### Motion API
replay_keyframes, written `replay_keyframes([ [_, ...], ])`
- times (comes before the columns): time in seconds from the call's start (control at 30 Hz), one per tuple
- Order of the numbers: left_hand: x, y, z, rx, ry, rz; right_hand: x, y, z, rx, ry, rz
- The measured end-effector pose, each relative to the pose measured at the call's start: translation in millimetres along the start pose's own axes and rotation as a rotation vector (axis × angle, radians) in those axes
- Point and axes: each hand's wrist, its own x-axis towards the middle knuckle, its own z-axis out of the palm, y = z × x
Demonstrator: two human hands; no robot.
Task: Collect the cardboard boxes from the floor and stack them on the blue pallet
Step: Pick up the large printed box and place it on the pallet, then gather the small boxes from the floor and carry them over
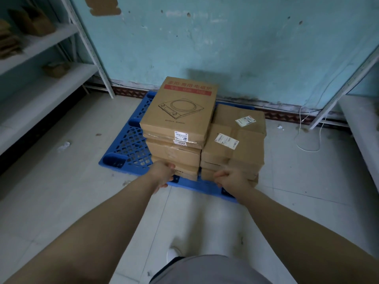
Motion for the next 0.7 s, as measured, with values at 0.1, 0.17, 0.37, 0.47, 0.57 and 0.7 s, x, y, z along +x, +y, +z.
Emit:
replay_keyframes([
  [0.1,-30.9,-2.7,36.5,0.008,0.016,0.021,-23.8,22.1,-30.3,0.112,0.039,-0.001],
  [0.17,-49.8,-6.6,58.6,0.009,0.021,0.020,-34.7,39.8,-48.4,0.112,0.059,0.005],
  [0.37,-109.5,-30.4,116.2,-0.009,0.065,0.006,-58.1,83.7,-75.7,0.098,-0.052,-0.002],
  [0.47,-134.7,-51.8,131.7,-0.013,0.097,-0.042,-72.9,100.8,-68.9,0.069,-0.108,0.007],
  [0.57,-156.1,-71.1,140.4,-0.014,0.122,-0.087,-88.3,112.1,-60.1,0.017,-0.167,0.009],
  [0.7,-174.0,-87.2,145.3,-0.010,0.161,-0.112,-104.8,123.8,-60.4,0.015,-0.209,0.008],
])
